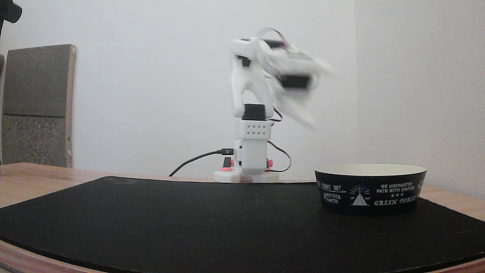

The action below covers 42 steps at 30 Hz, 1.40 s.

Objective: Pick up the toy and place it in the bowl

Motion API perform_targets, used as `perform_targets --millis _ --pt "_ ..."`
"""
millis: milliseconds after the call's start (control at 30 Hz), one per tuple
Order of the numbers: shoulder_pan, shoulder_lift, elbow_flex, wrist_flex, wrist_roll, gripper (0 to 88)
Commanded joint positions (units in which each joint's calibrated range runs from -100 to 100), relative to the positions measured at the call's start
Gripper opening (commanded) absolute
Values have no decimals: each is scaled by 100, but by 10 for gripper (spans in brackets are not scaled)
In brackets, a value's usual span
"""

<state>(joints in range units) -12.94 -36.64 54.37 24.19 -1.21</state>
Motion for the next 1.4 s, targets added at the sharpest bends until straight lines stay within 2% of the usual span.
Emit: perform_targets --millis 0,67,100,167,233,367,533,600,1367 --pt "788 -1651 1057 265 11 316" --pt "1081 -2251 1796 215 17 226" --pt "1282 -2793 2436 215 22 105" --pt "1399 -3227 3004 232 22 3" --pt "1432 -3644 3554 299 22 37" --pt "1323 -4719 4275 892 17 20" --pt "654 -6270 4518 2458 17 20" --pt "529 -6295 4509 2865 -15 20" --pt "554 -6278 4509 2899 11 20"
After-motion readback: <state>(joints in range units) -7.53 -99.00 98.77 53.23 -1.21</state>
